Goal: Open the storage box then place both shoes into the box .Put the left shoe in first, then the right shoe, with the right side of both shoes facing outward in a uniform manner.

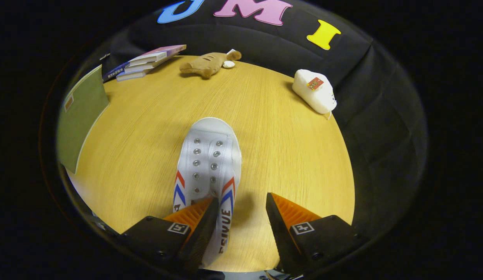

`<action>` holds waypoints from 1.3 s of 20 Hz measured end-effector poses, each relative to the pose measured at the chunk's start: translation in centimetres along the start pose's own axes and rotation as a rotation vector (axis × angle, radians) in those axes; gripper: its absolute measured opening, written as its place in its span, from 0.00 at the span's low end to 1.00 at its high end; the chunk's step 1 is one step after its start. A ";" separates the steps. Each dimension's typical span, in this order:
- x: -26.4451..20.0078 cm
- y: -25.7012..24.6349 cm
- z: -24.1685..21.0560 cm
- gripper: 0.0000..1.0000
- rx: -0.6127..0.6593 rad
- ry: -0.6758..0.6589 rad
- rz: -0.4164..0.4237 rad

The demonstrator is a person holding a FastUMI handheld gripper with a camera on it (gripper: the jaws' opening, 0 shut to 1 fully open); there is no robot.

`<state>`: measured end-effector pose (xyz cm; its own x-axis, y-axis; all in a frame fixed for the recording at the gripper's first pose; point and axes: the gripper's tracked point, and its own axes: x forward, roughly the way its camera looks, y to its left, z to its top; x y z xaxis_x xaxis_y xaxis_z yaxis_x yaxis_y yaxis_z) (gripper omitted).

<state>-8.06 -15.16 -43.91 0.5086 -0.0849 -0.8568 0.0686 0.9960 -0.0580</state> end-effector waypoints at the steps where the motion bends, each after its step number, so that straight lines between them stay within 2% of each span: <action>1: 0.3 1.0 0.0 0.61 0.053 0.004 0.067; 3: 0.5 1.6 0.1 0.25 0.135 0.024 0.123; 4: 0.2 1.5 -0.1 0.22 0.164 0.039 0.135; 5: 0.0 1.3 0.1 0.14 0.204 0.043 0.155; 7: -0.2 1.6 0.1 0.05 0.303 0.061 0.235; 9: -1.0 2.7 0.9 0.05 0.421 0.067 0.314; 11: -1.7 3.5 2.1 0.05 0.472 0.051 0.362; 23: -7.2 10.0 8.3 0.05 0.647 -0.043 0.591; 26: -10.7 12.7 10.9 0.05 0.644 -0.089 0.658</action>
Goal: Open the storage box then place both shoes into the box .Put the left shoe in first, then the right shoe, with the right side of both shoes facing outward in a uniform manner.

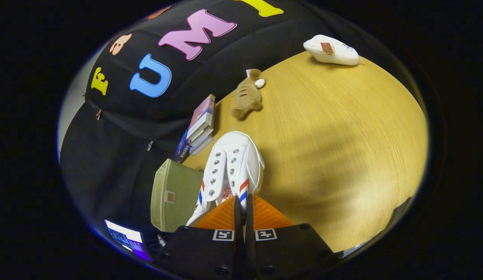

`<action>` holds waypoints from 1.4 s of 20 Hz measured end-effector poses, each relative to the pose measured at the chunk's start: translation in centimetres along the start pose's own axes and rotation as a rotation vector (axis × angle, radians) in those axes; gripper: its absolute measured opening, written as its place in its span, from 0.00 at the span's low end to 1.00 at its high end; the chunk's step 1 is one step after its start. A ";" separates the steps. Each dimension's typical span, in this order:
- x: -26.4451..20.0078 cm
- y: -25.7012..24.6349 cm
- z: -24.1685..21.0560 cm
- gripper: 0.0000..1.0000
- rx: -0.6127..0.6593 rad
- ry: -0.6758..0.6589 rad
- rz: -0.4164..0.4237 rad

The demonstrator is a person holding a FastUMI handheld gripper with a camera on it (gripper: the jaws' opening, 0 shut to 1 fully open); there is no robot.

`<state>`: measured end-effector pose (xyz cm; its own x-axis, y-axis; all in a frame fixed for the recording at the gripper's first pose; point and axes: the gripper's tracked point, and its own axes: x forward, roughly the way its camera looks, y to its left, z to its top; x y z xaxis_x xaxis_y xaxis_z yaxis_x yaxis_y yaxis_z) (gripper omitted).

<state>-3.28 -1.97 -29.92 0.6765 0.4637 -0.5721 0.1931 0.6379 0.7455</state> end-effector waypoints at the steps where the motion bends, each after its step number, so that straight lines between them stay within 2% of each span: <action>1: -0.1 1.4 0.1 0.05 -0.009 -0.006 0.022; 9: 0.7 17.3 0.8 0.05 -0.107 -0.029 0.172; 15: 5.4 24.8 -2.1 0.05 -0.169 0.052 0.131; 22: 11.0 26.2 -8.4 0.05 -0.267 0.222 -0.086; 28: 15.1 22.7 -11.4 0.05 -0.358 0.298 -0.331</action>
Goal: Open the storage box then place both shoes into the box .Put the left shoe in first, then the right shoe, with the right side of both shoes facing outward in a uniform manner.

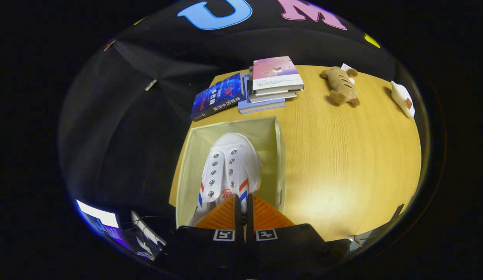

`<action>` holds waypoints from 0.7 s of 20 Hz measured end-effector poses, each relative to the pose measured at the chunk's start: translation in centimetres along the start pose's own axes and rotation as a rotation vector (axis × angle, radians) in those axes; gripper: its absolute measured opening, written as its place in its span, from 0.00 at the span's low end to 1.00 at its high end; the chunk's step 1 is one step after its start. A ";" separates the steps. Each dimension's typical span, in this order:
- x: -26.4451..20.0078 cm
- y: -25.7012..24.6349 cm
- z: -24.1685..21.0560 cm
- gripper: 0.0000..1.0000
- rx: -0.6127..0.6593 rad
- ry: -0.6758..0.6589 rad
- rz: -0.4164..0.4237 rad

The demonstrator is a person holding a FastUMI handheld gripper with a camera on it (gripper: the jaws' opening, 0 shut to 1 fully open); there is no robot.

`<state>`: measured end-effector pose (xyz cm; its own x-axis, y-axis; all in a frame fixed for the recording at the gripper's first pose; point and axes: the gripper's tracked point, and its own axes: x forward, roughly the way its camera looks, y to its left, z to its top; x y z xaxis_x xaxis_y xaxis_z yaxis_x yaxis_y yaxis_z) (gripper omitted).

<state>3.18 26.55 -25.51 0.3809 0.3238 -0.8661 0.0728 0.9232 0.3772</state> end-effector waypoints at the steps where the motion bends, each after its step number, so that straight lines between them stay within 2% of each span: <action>1: 0.7 -0.5 -0.3 0.05 -0.012 0.006 -0.042; 3: 1.8 -1.3 -0.9 0.05 -0.041 0.026 -0.115; 9: 3.9 -1.1 -3.4 0.05 -0.096 0.115 -0.185; 12: 4.4 -1.0 -3.9 0.06 -0.095 0.123 -0.191; 14: 4.3 -0.5 -4.0 0.09 -0.085 0.135 -0.169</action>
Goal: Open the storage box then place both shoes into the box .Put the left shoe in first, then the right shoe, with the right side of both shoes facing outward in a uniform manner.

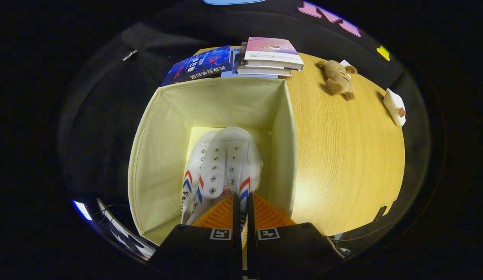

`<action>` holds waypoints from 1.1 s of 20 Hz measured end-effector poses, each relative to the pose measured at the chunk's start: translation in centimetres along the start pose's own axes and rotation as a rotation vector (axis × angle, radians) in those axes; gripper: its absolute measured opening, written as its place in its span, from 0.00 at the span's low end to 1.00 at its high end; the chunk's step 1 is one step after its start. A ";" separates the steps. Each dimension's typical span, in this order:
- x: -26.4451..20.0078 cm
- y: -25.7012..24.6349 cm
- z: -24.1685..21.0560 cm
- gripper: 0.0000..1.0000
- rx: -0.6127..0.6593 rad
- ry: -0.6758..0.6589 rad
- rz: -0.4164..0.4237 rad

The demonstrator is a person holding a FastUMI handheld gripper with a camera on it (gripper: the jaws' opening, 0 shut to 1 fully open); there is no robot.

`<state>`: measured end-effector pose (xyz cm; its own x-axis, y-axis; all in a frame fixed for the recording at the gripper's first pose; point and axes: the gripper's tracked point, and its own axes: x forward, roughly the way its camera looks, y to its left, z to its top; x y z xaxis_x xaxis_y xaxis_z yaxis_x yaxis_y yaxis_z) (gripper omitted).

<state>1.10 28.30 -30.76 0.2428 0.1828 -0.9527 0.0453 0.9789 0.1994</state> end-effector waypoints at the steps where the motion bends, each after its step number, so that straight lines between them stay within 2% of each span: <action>1: 0.0 0.3 -0.1 0.17 0.007 0.001 0.017; 5: -0.5 0.9 0.1 0.34 0.005 -0.012 0.058; 7: -1.2 2.0 0.1 0.49 0.009 -0.019 0.104; 9: -1.9 2.1 0.2 0.66 -0.013 -0.035 0.113; 10: -2.3 2.4 0.3 0.68 -0.018 -0.043 0.128; 11: -2.6 3.1 0.1 0.73 -0.013 -0.042 0.156; 13: -3.7 3.4 0.0 0.93 -0.019 -0.053 0.185; 16: -5.0 2.8 -0.2 0.99 -0.023 -0.082 0.202; 22: -9.4 0.2 1.1 0.99 0.041 -0.197 0.270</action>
<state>-0.13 26.65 -21.50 0.4342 0.4095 -0.8024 -0.0085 0.8925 0.4509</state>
